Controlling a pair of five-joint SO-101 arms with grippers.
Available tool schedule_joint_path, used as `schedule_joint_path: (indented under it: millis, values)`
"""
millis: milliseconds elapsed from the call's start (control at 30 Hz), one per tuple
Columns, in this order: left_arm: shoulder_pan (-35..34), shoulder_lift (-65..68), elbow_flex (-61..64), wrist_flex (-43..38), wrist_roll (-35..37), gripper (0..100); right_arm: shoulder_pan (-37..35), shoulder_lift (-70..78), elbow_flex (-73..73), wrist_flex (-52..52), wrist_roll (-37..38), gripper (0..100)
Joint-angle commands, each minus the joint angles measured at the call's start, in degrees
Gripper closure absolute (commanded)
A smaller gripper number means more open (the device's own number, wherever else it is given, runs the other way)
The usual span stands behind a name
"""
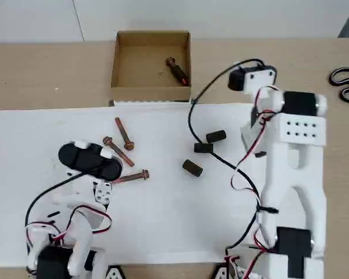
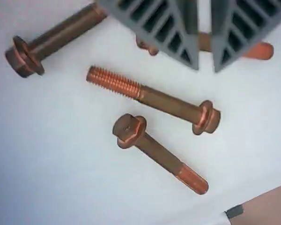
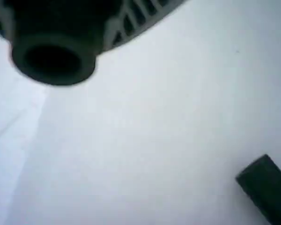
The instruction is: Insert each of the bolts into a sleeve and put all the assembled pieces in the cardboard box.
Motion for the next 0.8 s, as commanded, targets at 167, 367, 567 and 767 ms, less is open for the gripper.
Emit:
schedule_joint_path:
  millis: [167,367,567,767]
  values:
    - [7.91,27.96,-29.93,12.13,0.00,99,5.05,-11.74,10.73,0.13,0.00,99.5]
    - [14.33,45.54,-36.88,18.73,-0.62,99,6.90,-18.15,18.29,0.04,-1.14,99.5]
    - [14.33,60.84,-37.32,18.99,-10.64,99,10.68,-23.08,23.65,0.04,-1.49,99.5]
    - [14.33,69.80,-40.92,18.99,-20.22,98,14.55,-27.12,28.04,0.04,-1.05,99.5]
